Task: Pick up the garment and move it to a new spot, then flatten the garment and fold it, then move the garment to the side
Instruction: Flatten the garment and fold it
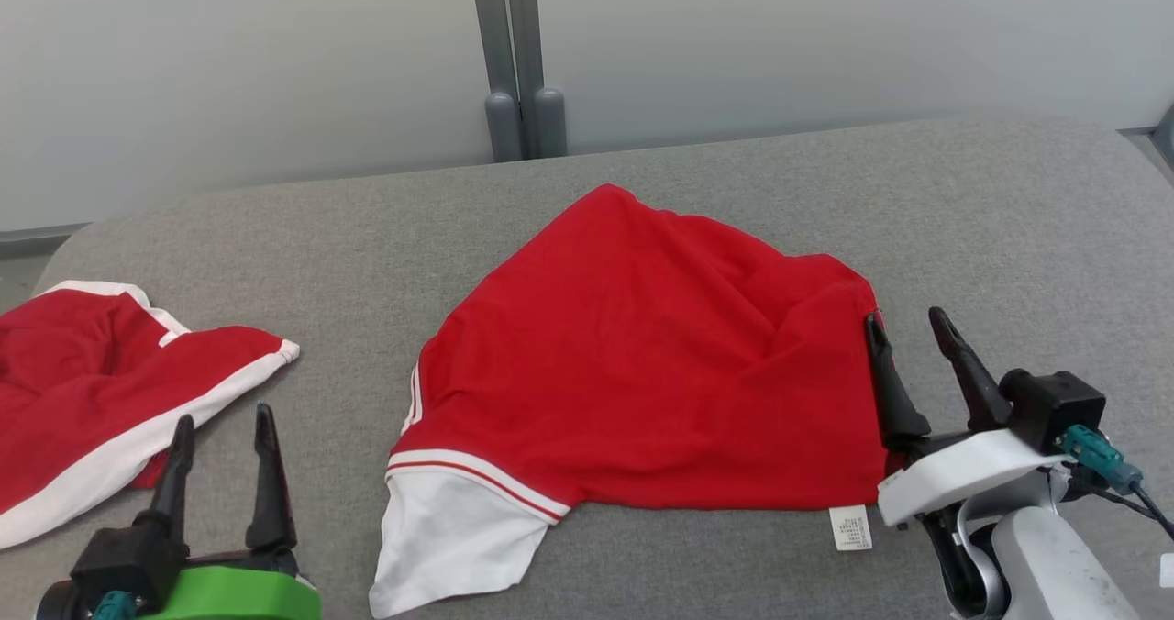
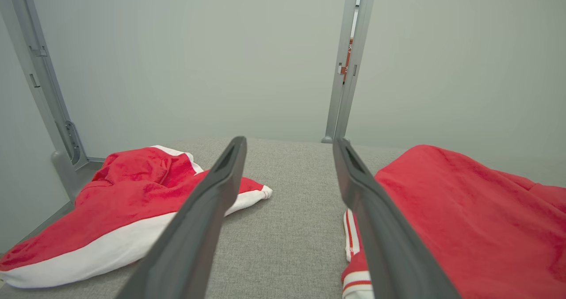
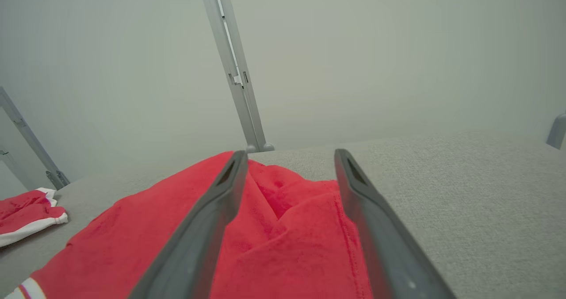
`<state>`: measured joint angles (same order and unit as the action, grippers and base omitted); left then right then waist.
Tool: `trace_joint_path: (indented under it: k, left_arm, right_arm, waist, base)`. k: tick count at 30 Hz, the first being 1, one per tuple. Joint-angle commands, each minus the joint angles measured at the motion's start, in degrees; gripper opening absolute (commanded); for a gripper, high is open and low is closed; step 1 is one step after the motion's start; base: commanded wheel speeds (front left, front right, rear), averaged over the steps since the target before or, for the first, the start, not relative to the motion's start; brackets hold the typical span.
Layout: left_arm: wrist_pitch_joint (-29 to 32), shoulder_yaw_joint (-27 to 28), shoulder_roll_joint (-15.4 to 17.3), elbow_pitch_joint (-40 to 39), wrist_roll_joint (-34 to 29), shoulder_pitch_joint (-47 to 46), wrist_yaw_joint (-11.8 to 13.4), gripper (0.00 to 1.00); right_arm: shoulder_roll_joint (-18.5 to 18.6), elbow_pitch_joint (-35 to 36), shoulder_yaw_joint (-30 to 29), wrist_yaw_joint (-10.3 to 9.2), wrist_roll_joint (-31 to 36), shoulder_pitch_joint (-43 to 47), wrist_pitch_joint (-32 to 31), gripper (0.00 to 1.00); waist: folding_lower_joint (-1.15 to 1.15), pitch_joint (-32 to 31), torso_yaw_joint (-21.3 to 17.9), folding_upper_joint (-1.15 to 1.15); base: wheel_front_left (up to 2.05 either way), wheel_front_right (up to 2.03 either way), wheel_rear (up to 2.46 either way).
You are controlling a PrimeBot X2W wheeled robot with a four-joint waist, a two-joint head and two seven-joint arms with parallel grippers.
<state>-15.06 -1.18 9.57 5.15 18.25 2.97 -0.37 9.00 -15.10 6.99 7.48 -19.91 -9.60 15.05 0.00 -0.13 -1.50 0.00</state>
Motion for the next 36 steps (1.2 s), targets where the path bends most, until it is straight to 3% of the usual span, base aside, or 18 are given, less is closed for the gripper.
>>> trace_joint_path:
  k: [1, 23, 29, 32, 36]
  left_arm:
    - [-0.1, 0.13, -0.38, 0.64, -1.25, 0.72, -0.57, 1.0]
    - [-0.08, 3.73, -4.47, 3.09, -7.39, -1.86, -4.71, 1.0]
    - [-0.08, 3.51, -4.54, 2.05, -6.5, 0.1, -5.71, 1.0]
    - [2.97, 2.94, -2.92, 1.67, -5.98, 1.39, -6.06, 1.0]
    - [11.75, 1.65, -1.3, 0.44, -4.52, 4.15, -6.43, 1.0]
  right_arm:
    - [0.16, -0.2, 0.69, 0.03, 0.36, 0.59, 0.17, 1.0]
    - [0.7, -1.17, 2.66, 0.03, 0.15, -0.19, 0.18, 1.0]
    - [4.44, -3.61, -1.37, 0.02, 1.96, 1.8, -1.26, 1.0]
    - [6.96, -3.92, -2.76, 0.02, 0.69, 2.95, -4.71, 1.0]
    - [9.36, -4.26, -2.01, 0.02, -2.42, 5.15, -11.58, 1.0]
  waist:
    - [0.0, 0.0, 0.07, 0.0]
    - [0.0, -0.06, -0.37, 0.0]
    - [0.0, -0.42, -0.16, 0.0]
    - [0.0, -0.32, -0.22, 0.0]
    - [0.0, 0.17, -0.25, 0.0]
  base:
    - [0.0, 0.0, 0.0]
    - [0.0, 0.0, 0.0]
    - [0.0, 0.0, 0.0]
    - [0.0, 0.0, 0.0]
    - [0.0, 0.0, 0.0]
